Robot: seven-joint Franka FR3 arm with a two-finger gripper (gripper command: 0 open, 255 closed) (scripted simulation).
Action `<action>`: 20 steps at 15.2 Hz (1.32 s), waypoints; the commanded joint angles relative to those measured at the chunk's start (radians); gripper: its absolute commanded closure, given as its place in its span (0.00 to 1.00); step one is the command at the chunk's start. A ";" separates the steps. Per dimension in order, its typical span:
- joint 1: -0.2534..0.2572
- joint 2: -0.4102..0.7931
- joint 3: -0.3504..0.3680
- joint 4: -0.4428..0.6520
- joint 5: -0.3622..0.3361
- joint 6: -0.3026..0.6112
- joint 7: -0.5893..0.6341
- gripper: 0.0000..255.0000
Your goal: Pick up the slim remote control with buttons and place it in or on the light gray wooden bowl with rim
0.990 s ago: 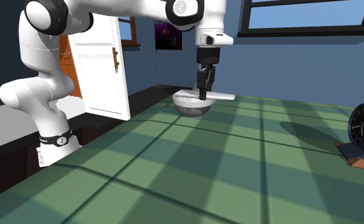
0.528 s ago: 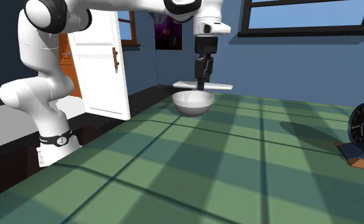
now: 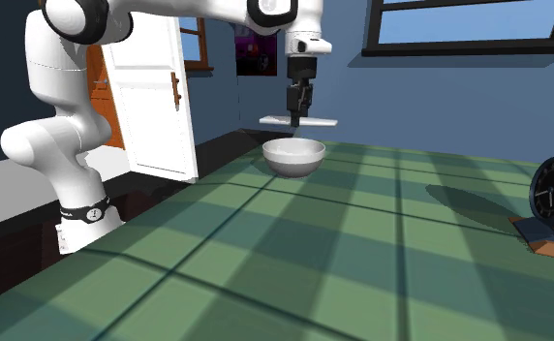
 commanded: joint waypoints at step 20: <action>0.026 -0.012 0.015 -0.200 -0.005 0.186 0.064 1.00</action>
